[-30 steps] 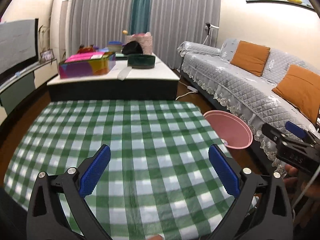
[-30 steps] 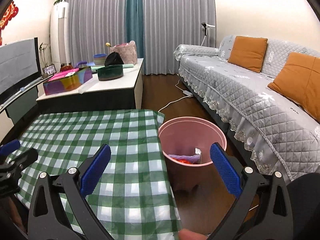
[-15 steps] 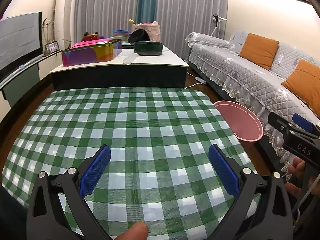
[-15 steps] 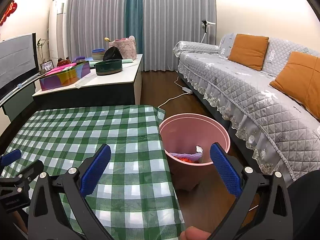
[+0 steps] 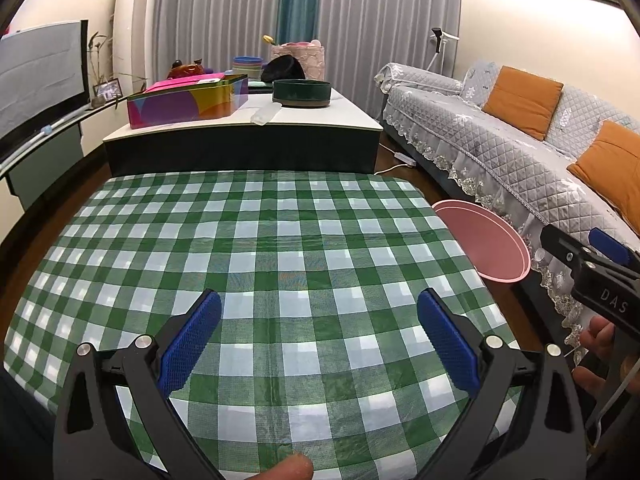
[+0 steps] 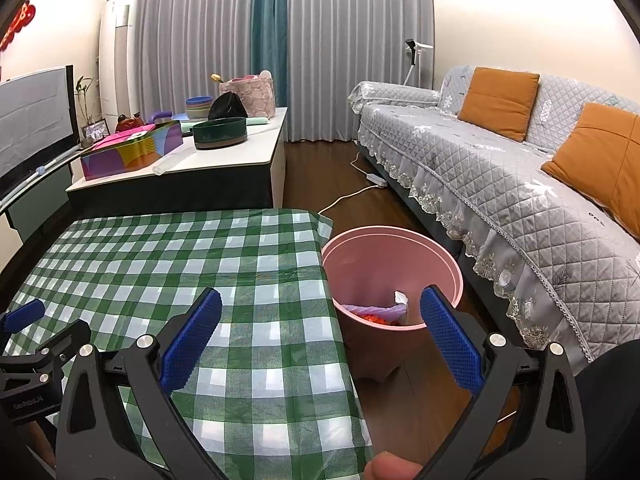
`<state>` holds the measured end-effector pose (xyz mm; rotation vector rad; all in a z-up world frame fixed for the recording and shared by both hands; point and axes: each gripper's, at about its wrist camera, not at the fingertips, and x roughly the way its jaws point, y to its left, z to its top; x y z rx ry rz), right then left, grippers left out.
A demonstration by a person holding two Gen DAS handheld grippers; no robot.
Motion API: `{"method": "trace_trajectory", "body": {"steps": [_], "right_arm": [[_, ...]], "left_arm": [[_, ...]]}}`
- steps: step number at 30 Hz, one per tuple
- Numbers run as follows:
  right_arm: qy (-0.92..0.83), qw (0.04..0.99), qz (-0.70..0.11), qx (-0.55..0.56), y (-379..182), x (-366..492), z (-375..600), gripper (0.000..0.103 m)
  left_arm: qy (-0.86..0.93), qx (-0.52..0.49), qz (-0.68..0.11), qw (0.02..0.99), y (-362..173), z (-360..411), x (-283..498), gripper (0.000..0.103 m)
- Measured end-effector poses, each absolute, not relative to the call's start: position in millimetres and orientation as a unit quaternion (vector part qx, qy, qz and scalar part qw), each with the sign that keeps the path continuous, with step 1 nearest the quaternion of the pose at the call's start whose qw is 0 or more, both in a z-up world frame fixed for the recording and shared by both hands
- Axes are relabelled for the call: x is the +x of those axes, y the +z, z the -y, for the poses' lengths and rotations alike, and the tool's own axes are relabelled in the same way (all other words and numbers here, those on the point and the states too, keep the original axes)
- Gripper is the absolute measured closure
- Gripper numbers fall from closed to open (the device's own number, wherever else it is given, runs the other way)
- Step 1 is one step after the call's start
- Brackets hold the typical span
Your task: Collect trash
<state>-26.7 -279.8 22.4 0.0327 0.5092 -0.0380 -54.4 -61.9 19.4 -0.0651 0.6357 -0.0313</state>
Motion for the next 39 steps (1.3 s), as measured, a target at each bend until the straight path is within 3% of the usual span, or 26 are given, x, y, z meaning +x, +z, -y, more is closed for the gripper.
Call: {"method": "trace_trajectory", "body": {"steps": [39], "right_arm": [[-0.017, 0.967, -0.253, 0.016, 23.3, -25.2, 274.0, 0.005]], "left_arm": [[-0.016, -0.031, -0.314, 0.949, 19.0, 62.4, -54.8, 0.008]]}}
